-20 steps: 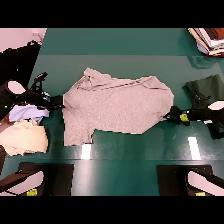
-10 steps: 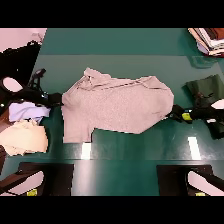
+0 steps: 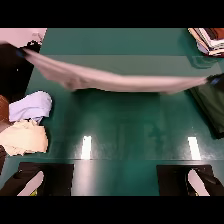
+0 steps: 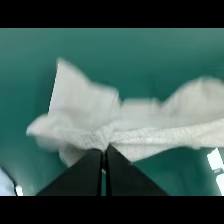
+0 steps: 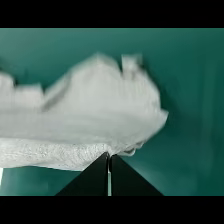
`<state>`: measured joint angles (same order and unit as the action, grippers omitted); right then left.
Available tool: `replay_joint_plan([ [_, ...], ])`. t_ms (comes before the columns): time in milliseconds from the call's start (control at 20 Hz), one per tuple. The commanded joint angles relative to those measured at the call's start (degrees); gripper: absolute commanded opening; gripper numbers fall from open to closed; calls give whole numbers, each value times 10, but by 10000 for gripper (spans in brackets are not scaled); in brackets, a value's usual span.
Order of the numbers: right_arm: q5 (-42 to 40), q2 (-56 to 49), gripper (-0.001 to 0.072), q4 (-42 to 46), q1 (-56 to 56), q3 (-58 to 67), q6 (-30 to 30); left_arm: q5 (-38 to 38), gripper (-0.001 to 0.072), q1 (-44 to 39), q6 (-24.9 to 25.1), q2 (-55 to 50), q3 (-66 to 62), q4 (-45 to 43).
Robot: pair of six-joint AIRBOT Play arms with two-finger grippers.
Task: Fold the shirts.
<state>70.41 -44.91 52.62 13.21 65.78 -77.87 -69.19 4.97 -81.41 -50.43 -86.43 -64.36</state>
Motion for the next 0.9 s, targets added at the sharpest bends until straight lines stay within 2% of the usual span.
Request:
replay_joint_plan([
  [0,-17,42,12,10,6,143,0,-4,22,0,-14,37,-152,4],
  [250,-4,42,12,108,6,329,-11,11,22,0,-27,37,-334,6],
  [400,63,-7,11,146,6,442,-38,12,22,0,-41,37,-357,24],
  [600,170,-125,11,145,6,532,-48,0,22,0,-42,26,-245,25],
  [850,221,-266,11,151,-42,411,-48,-60,22,0,-41,-78,-64,35],
])
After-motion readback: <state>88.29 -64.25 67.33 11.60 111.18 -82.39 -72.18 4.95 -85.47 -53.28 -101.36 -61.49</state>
